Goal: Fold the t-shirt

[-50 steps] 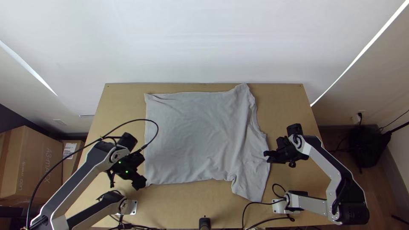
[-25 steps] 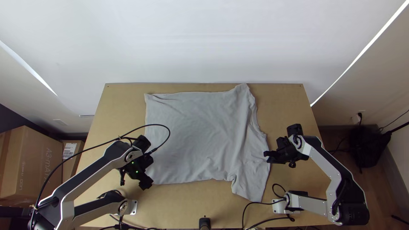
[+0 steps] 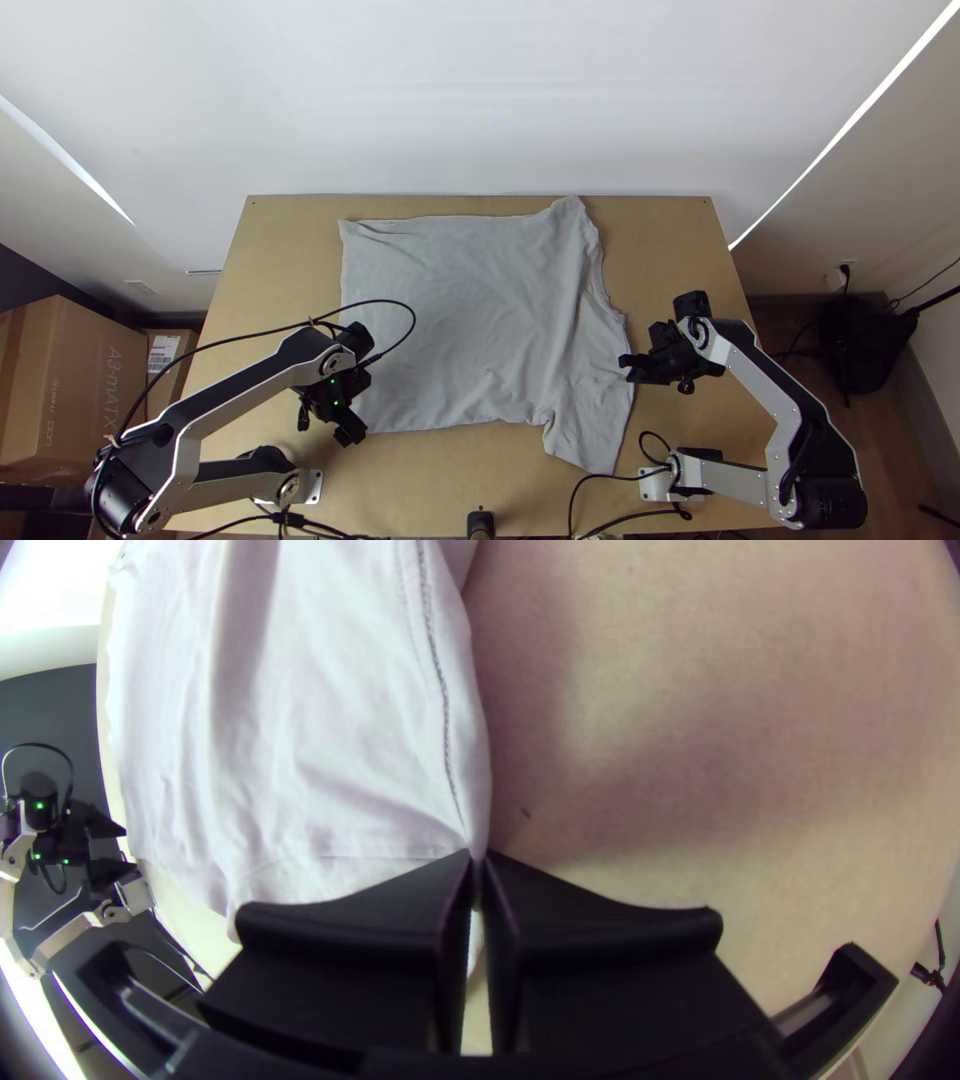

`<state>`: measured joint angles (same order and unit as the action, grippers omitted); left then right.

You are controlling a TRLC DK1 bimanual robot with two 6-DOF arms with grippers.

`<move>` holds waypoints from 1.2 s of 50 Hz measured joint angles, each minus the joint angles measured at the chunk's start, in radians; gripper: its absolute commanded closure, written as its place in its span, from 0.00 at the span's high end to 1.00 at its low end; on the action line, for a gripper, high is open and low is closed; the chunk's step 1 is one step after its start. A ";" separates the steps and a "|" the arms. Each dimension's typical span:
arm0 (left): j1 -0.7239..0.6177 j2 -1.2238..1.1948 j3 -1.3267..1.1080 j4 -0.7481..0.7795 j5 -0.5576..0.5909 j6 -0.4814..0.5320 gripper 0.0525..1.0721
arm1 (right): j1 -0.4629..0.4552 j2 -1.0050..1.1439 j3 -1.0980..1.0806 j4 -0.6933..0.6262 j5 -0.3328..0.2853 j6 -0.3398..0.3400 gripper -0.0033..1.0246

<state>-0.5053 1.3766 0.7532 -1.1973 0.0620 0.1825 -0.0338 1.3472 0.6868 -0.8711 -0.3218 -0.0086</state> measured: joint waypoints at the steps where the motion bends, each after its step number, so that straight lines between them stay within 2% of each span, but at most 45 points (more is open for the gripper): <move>1: -0.002 0.003 0.000 0.002 0.000 0.000 0.85 | 0.000 0.000 0.000 0.000 0.000 0.000 0.03; 8: -0.012 0.035 0.000 0.010 0.000 -0.010 0.85 | 0.000 0.000 0.000 0.000 0.000 0.000 0.03; 9: -0.014 0.039 0.000 0.011 0.000 -0.011 0.83 | 0.000 0.000 0.000 0.000 0.000 0.000 0.03; 11: -0.019 0.045 0.000 0.011 0.000 -0.014 0.74 | 0.000 0.000 0.000 0.000 0.000 0.000 0.03; 14: -0.029 0.049 0.000 0.011 0.000 -0.022 0.68 | 0.000 0.000 0.000 0.000 0.000 0.000 0.03; 20: -0.039 0.050 0.000 0.034 -0.001 -0.049 0.38 | 0.000 -0.001 0.000 0.000 0.000 0.000 0.03; 25: -0.040 0.050 0.000 0.050 -0.004 -0.063 0.05 | 0.000 -0.001 0.000 0.000 0.000 0.000 0.03; 26: -0.041 0.050 0.000 0.055 -0.004 -0.064 0.02 | 0.000 -0.002 0.000 0.000 0.000 0.000 0.03; 36: -0.008 0.006 0.000 0.118 -0.003 -0.051 0.03 | -0.018 -0.010 0.000 0.000 0.000 0.000 0.03; 44: 0.114 -0.059 0.000 0.185 -0.002 -0.021 0.03 | -0.033 -0.016 0.000 -0.001 0.000 0.000 0.03; 54: 0.224 -0.174 0.005 0.301 0.001 -0.032 0.03 | -0.048 -0.083 0.005 -0.003 0.000 0.005 0.02; 60: 0.255 -0.237 0.018 0.381 0.000 -0.063 0.02 | -0.067 -0.141 0.053 -0.004 -0.039 0.028 0.03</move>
<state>-0.2504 1.1400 0.7715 -0.8162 0.0620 0.1200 -0.1005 1.2064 0.7395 -0.8753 -0.3607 0.0193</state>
